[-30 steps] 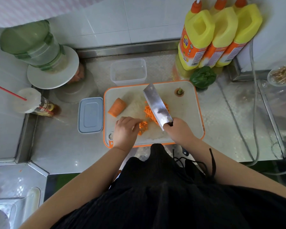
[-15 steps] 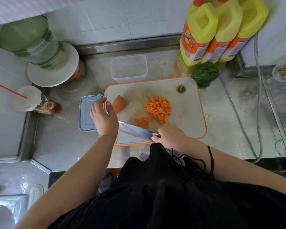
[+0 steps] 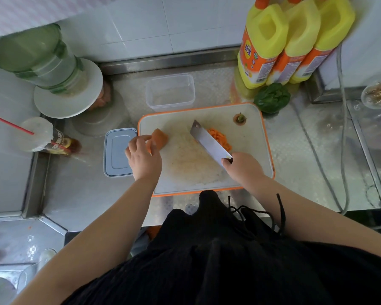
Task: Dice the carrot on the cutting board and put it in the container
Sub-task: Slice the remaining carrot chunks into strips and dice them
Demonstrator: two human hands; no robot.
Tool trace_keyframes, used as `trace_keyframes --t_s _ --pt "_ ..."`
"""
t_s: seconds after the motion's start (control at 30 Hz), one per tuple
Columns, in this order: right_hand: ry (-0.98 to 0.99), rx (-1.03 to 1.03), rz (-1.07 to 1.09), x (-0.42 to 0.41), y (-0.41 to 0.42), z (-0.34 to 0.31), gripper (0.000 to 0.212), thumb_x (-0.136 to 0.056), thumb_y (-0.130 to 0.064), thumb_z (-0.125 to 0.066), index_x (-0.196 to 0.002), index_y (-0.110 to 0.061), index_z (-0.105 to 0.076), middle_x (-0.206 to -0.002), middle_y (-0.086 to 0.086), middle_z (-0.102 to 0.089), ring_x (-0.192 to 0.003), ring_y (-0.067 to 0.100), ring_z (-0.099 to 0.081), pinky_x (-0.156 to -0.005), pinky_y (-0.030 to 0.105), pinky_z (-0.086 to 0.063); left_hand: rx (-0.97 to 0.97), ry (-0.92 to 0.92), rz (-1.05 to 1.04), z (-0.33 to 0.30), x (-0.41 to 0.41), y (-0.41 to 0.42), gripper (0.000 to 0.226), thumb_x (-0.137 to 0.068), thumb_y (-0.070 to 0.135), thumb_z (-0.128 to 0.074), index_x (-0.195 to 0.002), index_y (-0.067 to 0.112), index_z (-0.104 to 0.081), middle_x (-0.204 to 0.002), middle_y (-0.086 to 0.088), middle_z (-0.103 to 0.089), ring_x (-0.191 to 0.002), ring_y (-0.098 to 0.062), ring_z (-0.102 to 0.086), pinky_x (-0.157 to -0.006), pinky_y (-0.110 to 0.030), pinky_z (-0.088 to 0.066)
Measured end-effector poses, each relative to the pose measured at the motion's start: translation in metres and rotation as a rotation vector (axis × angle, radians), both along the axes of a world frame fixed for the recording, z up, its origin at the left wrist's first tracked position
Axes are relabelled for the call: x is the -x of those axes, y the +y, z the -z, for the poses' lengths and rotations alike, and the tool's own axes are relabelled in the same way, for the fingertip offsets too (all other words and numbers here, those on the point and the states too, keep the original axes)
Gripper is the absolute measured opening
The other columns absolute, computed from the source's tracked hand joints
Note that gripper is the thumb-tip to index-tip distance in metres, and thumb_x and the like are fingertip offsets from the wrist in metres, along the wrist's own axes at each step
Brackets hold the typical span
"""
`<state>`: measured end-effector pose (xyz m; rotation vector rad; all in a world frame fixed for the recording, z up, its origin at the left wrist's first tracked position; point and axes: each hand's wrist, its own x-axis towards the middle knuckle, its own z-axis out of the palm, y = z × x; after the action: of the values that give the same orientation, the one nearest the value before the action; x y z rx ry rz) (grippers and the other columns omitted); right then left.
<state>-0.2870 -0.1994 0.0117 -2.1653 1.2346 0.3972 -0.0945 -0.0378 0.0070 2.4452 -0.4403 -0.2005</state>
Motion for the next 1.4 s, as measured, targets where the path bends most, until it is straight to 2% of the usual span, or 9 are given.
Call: trace_keyframes --t_s 0.1,0.4,0.57,0.67,0.87,1.13,1.23,1.33,1.4 --pt "-0.015 0.007 -0.054 -0.002 0.006 -0.004 0.041 -0.097 -0.039 -0.042 -0.062 -0.019 -0.034 -0.061 0.001 -0.041 -0.057 0.019 -0.043 -0.047 0.029 -0.025 -0.018 0.011 -0.002 0.003 0.000 0.001 0.027 -0.099 0.023 -0.049 -0.123 0.016 -0.059 -0.137 -0.006 -0.048 -0.125 -0.029 -0.035 -0.098 -0.040 -0.034" --pt "-0.009 -0.130 -0.257 -0.010 0.037 -0.012 0.038 -0.092 -0.032 -0.045 -0.061 -0.012 -0.035 -0.055 0.002 -0.032 -0.050 0.017 -0.030 -0.049 0.030 -0.022 -0.006 -0.010 0.018 0.007 -0.007 0.004 0.034 -0.100 0.017 -0.044 -0.132 0.015 -0.056 -0.142 -0.003 -0.048 -0.132 -0.027 -0.035 -0.105 -0.041 -0.032" --pt "0.048 -0.114 -0.366 -0.008 0.038 -0.009 0.036 -0.094 -0.036 -0.045 -0.067 -0.013 -0.043 -0.064 0.001 -0.043 -0.057 0.018 -0.041 -0.052 0.030 -0.030 -0.040 0.035 0.048 0.006 -0.013 0.003 0.039 -0.102 0.018 -0.041 -0.141 0.016 -0.048 -0.148 -0.001 -0.043 -0.136 -0.025 -0.032 -0.109 -0.040 -0.029" --pt "0.030 -0.099 -0.299 -0.015 0.030 -0.006 0.039 -0.095 -0.036 -0.043 -0.064 -0.014 -0.040 -0.061 0.002 -0.042 -0.055 0.020 -0.042 -0.048 0.029 -0.027 -0.062 0.065 0.073 0.005 -0.015 0.001 0.042 -0.103 0.021 -0.040 -0.145 0.016 -0.043 -0.151 -0.003 -0.039 -0.138 -0.027 -0.030 -0.112 -0.041 -0.027" --pt "-0.024 -0.072 0.064 -0.017 0.000 -0.006 0.043 -0.095 -0.031 -0.043 -0.058 -0.012 -0.034 -0.055 0.004 -0.037 -0.048 0.019 -0.035 -0.046 0.028 -0.025 -0.171 0.150 0.159 0.004 -0.021 -0.002 0.053 -0.098 0.029 -0.052 -0.148 0.017 -0.038 -0.147 -0.006 -0.043 -0.132 -0.030 -0.034 -0.108 -0.042 -0.031" --pt "-0.054 -0.106 0.010 -0.005 0.016 -0.007 0.040 -0.095 -0.040 -0.043 -0.064 -0.015 -0.037 -0.058 0.002 -0.039 -0.053 0.019 -0.039 -0.049 0.030 -0.027 -0.155 0.186 0.137 0.005 -0.024 -0.001 0.053 -0.090 0.023 -0.065 -0.138 0.020 -0.044 -0.133 -0.005 -0.054 -0.121 -0.029 -0.044 -0.095 -0.040 -0.040" --pt "-0.111 -0.095 0.032 -0.001 0.023 -0.008 0.038 -0.095 -0.041 -0.044 -0.065 -0.019 -0.036 -0.062 0.000 -0.042 -0.062 0.022 -0.045 -0.050 0.030 -0.029 -0.140 0.191 0.218 0.005 -0.014 0.002 0.051 -0.086 0.023 -0.068 -0.132 0.021 -0.047 -0.126 -0.003 -0.058 -0.115 -0.028 -0.050 -0.091 -0.038 -0.042" --pt "-0.155 0.029 0.006 0.003 0.026 -0.012 0.033 -0.097 -0.040 -0.043 -0.075 -0.015 -0.041 -0.069 0.001 -0.049 -0.070 0.026 -0.052 -0.059 0.032 -0.036 -0.159 0.163 0.373 0.008 0.011 0.008 0.052 -0.083 0.021 -0.069 -0.131 0.023 -0.048 -0.124 0.001 -0.057 -0.115 -0.025 -0.048 -0.090 -0.035 -0.040" --pt "-0.186 0.186 -0.060 0.005 0.027 -0.016 0.029 -0.097 -0.040 -0.043 -0.083 -0.015 -0.042 -0.067 -0.002 -0.049 -0.069 0.028 -0.056 -0.058 0.032 -0.038 -0.179 0.137 0.465 0.011 0.026 0.012 0.053 -0.083 0.019 -0.068 -0.132 0.024 -0.047 -0.125 0.003 -0.056 -0.117 -0.023 -0.045 -0.091 -0.036 -0.041"
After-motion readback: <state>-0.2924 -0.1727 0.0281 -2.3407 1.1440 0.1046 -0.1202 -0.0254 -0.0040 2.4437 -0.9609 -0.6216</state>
